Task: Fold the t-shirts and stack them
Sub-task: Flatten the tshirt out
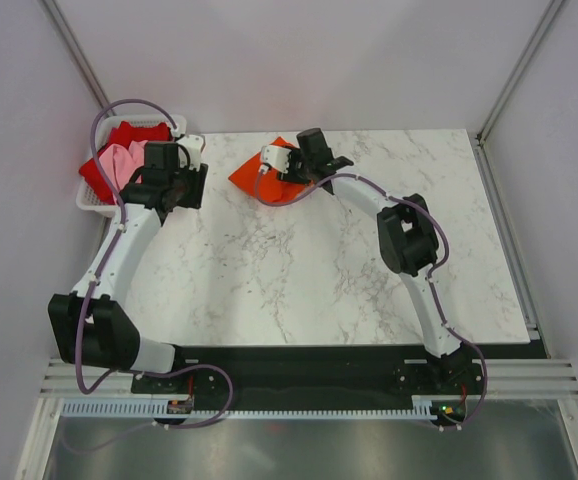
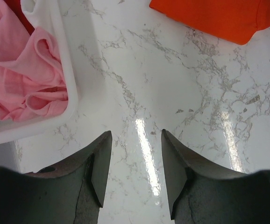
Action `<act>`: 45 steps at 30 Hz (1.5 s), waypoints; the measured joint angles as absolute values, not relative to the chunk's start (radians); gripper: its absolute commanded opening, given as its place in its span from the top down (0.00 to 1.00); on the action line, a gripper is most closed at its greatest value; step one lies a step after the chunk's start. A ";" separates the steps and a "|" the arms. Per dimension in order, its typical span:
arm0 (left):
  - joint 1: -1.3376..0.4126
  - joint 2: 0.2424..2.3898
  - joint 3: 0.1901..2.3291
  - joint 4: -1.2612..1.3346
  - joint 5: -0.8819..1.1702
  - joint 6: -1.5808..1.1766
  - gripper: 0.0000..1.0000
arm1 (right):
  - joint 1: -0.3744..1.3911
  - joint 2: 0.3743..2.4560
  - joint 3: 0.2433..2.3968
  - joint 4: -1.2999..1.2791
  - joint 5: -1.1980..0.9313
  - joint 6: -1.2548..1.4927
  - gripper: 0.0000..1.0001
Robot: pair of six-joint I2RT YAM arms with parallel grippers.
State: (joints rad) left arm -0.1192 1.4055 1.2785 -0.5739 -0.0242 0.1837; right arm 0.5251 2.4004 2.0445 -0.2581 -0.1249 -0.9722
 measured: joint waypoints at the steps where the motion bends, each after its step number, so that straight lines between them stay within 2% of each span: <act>1: -0.119 1.406 1.279 -0.574 -0.024 0.184 0.45 | 0.525 2.405 2.050 -0.254 -0.124 -0.972 0.47; 6: -0.119 1.416 1.285 -0.573 -0.024 0.184 0.45 | 0.525 2.419 2.051 -0.253 -0.119 -0.972 0.48; 10: -0.119 1.425 1.292 -0.574 -0.024 0.184 0.45 | 0.525 2.420 2.042 -0.251 -0.117 -0.971 0.55; 16: -0.119 1.430 1.295 -0.574 -0.023 0.184 0.45 | 0.525 2.420 2.025 -0.259 -0.117 -0.958 0.76; 17: -0.119 1.430 1.297 -0.574 -0.023 0.184 0.45 | 0.525 2.420 2.025 -0.260 -0.117 -0.955 0.87; 19: -0.119 1.432 1.299 -0.574 -0.022 0.184 0.45 | 0.525 2.420 2.025 -0.260 -0.118 -0.948 1.00; 29: -0.119 1.473 1.334 -0.574 0.003 0.176 0.45 | 0.519 2.388 2.071 -0.279 -0.133 -0.837 1.00; 45: -0.119 1.627 1.487 -0.574 0.056 0.133 0.46 | 0.533 2.020 2.078 -0.280 -0.121 -0.777 1.00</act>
